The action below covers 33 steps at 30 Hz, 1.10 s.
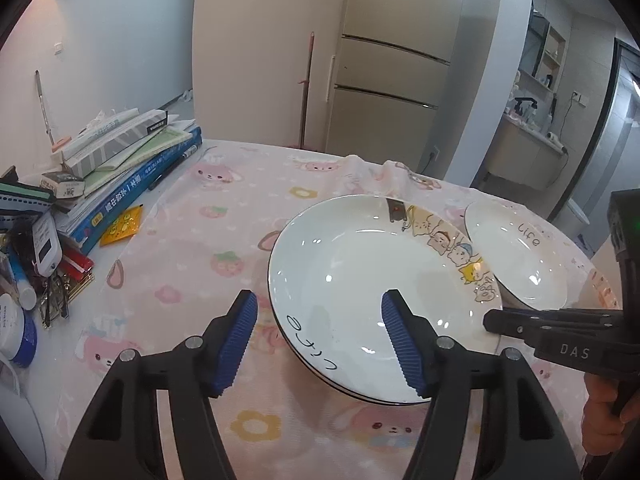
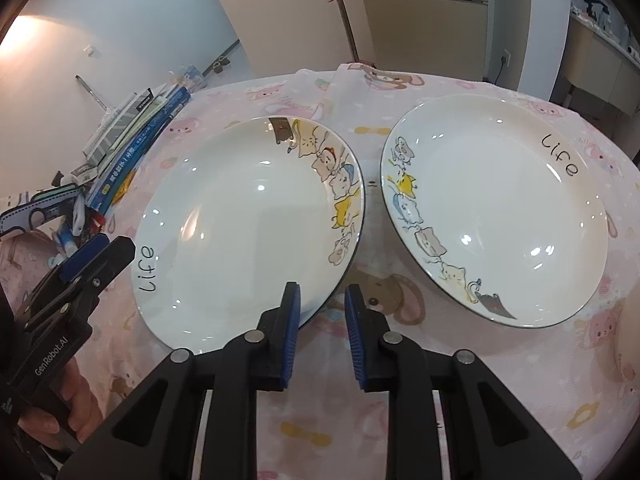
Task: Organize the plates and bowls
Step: 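Withdraw both open grippers up from the plate stack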
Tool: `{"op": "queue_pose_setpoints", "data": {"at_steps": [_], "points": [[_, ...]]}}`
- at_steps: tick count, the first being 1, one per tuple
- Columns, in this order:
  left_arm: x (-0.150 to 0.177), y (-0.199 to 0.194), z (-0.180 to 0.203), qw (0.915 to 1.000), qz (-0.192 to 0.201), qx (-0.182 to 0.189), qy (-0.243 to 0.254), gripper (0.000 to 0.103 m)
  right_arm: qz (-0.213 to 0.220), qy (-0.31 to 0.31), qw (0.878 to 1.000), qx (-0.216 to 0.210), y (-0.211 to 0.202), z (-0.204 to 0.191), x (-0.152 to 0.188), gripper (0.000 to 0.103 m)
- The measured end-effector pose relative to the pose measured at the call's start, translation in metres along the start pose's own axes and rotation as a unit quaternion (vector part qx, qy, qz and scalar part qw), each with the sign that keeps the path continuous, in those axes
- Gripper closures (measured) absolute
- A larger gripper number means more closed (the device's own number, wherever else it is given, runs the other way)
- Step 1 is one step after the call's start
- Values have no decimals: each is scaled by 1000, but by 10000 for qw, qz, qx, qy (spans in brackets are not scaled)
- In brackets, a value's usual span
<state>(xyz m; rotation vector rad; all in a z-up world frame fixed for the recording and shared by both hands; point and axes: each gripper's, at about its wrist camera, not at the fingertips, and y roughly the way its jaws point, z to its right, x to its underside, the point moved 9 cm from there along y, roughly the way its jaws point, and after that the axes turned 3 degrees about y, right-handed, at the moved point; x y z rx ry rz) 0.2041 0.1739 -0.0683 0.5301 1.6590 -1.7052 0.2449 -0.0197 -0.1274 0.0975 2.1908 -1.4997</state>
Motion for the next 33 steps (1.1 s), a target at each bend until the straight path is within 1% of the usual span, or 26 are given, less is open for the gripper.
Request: {"op": "queue_pose_setpoints", "data": {"at_steps": [5,9,14,16,19,21,24,27,28,29,30,32,33], "points": [[2,2,2,10000,-41,16,19,36,240,20,9997,93,3,1,-3,86],[3,1,3,10000,-10,-4,12,36,322,47,9995,24,4,5,-7,86],[2,3,-4,9999,-20,-30,-145,36,522,271,9981,-165,6,14,-14,88],[2,3,-5,9999,-19,-38,-145,36,501,364,9977,-258,6,15,-15,88],[2,4,-6,9999,-63,-61,-121,36,317,379,9983,-299,3,15,-14,88],[2,4,-7,9999,-73,-42,-144,36,308,337,9985,-287,-6,13,-15,88],[-2,-1,-3,9999,72,-82,8,36,576,179,9978,-284,-28,7,-19,87],[-11,-15,0,9990,321,-205,224,35,976,156,9946,-328,-59,7,-19,78],[-14,-20,0,9987,412,-181,229,29,1098,189,9933,-321,-69,10,-18,72],[-18,-28,-1,9984,514,-127,207,17,1204,207,9920,-313,-79,14,-16,68],[-22,-37,-2,9978,639,-79,156,13,1272,186,9913,-292,-87,16,-14,68],[-28,-55,-6,9964,845,-86,61,12,1450,114,9892,-162,-106,24,-10,67],[-29,-62,-6,9960,888,-95,60,12,1558,119,9877,-105,-116,29,-10,67]]}}
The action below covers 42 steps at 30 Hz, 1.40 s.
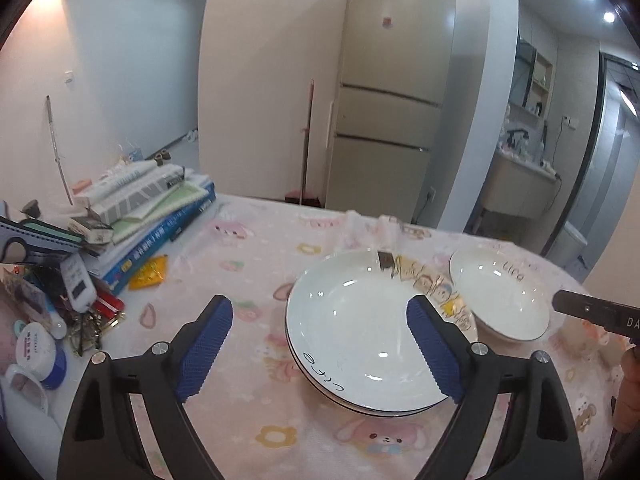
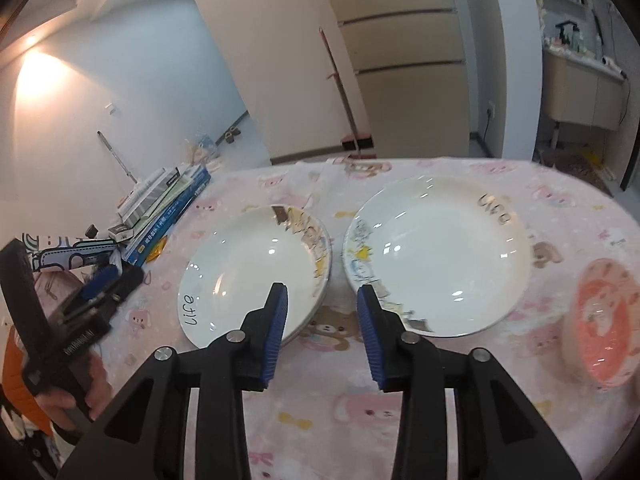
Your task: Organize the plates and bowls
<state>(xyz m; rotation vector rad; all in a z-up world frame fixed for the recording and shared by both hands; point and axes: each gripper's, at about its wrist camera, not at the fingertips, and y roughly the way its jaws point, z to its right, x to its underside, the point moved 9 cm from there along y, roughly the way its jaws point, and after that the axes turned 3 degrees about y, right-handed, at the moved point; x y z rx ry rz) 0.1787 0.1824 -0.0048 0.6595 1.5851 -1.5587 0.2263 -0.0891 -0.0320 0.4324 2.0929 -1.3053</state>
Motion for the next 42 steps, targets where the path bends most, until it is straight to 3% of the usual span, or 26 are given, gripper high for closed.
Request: {"op": "queue_pose_setpoints", "data": {"at_steps": [8,9,11,18,25,27,30,35,42], "points": [[-15,-53,24,9988,427,176,187,12,731,40,9970,248,-60,18,-9,57],[-17,-61,32,9980,533,245,216,11,789,26,9965,289,-67,20,-8,56],[-20,-74,48,9963,711,377,288,0,943,-7,9949,357,-80,21,-6,55],[-30,-108,102,9891,1197,601,613,0,1496,-103,9870,574,-123,34,-6,46],[-39,-110,134,9861,1314,934,393,0,2105,-151,9721,1028,-145,51,-17,19],[-42,-104,143,9858,1315,995,334,0,2210,-150,9683,1153,-144,55,-20,15],[-40,-91,154,9859,1356,918,336,0,2176,-75,9684,1213,-132,63,-23,15],[-22,-60,170,9881,1198,847,454,0,1759,151,9756,1306,-92,81,-12,15],[18,-9,198,9897,793,945,720,0,622,682,9843,1502,-26,112,21,15]]}}
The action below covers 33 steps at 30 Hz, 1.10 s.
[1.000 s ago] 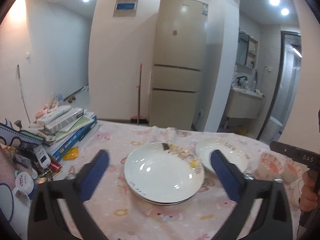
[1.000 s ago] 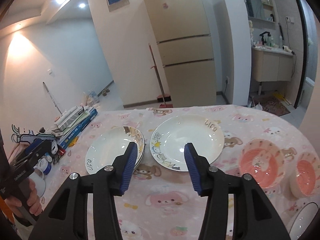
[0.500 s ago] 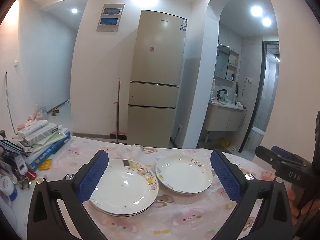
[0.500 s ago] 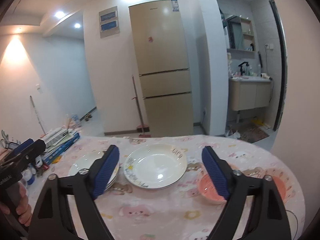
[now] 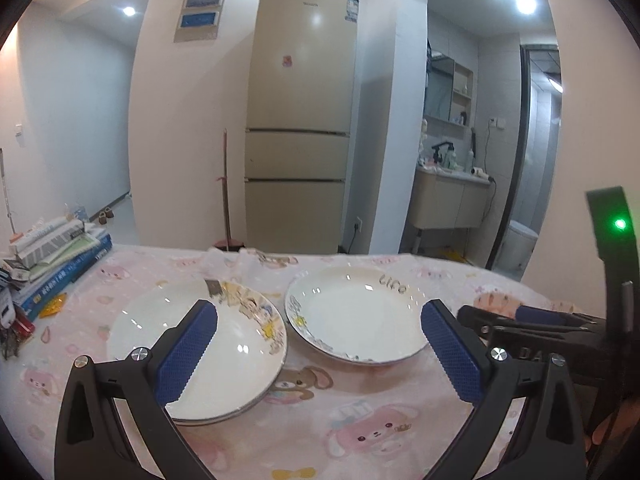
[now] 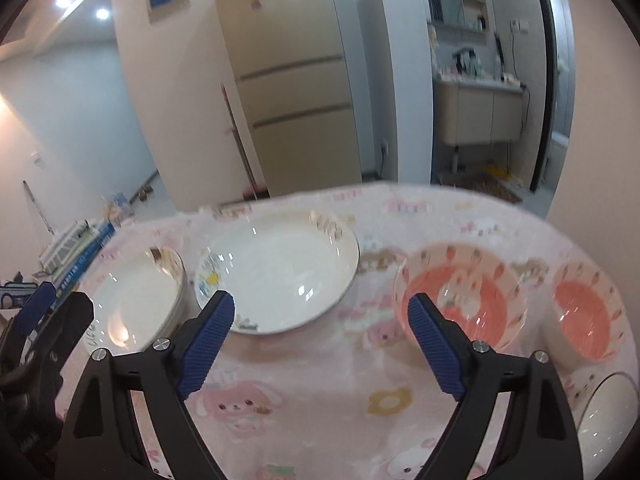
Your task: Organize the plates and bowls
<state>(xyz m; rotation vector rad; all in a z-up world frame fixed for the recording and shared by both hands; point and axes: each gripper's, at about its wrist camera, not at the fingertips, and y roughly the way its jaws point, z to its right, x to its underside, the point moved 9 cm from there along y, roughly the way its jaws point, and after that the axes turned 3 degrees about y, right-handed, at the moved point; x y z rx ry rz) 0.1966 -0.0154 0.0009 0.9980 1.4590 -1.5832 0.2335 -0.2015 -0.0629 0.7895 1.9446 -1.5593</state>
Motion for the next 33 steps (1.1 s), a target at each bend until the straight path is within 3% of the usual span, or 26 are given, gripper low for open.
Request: {"op": "queue_pose_setpoints", "data": {"at_steps": [8,12,15,17,20,25,29,33], "points": [[13,34,2,9990,-428,-43,-153,0,-604,471,9970,-117,38,8,11,15],[18,55,-1,9948,-945,-3,-380,1,-721,656,9952,-97,52,11,7,20],[23,68,-3,9911,-1184,56,-606,10,-802,717,9942,-76,58,10,7,24],[26,77,-2,9892,-1290,132,-676,19,-801,767,9937,-148,60,8,8,32],[27,84,1,9890,-1330,178,-628,28,-958,776,9919,-323,68,3,10,44],[29,85,3,9888,-1331,211,-644,32,-1297,957,9862,-368,88,3,22,63],[29,81,2,9906,-1243,140,-558,32,-1346,1079,9836,-534,96,0,25,71],[30,74,0,9921,-1086,215,-585,32,-1356,938,9856,-386,99,-6,24,74]]}}
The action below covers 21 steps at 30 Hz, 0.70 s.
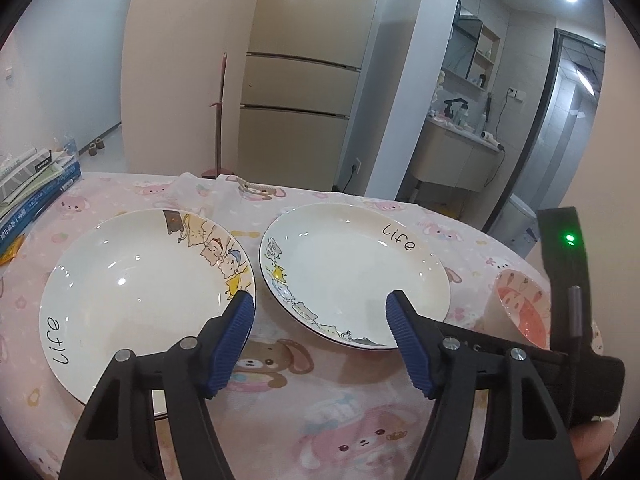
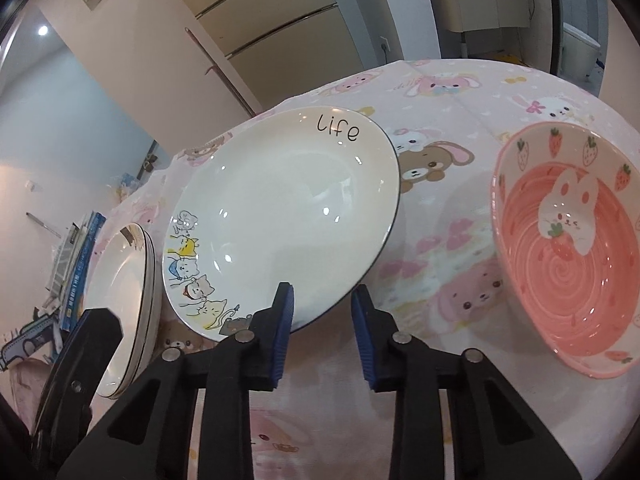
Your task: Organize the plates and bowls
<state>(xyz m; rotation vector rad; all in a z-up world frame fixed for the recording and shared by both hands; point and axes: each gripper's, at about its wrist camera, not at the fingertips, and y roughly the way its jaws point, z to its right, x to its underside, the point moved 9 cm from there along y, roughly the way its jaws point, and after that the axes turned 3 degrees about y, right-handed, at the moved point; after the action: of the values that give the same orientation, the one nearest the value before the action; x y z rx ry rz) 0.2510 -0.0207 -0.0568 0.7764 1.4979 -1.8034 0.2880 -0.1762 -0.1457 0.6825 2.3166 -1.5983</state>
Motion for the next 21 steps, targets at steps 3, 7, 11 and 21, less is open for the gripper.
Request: {"op": "queue_pose_setpoints", "data": {"at_steps": [3,7,11,21], "points": [[5,-4,-2,10000,-21,41,-7,32,-44,16,10000,-22,5,0,0,74],[6,-16,-7,10000,-4,43,-17,32,-184,-47,9998,-114,6,3,0,75],[12,-24,-7,10000,-24,58,43,32,-439,-127,9989,-128,3,2,6,76],[11,-35,-20,9996,97,179,-180,32,-775,-699,9945,123,-13,0,39,76]]}}
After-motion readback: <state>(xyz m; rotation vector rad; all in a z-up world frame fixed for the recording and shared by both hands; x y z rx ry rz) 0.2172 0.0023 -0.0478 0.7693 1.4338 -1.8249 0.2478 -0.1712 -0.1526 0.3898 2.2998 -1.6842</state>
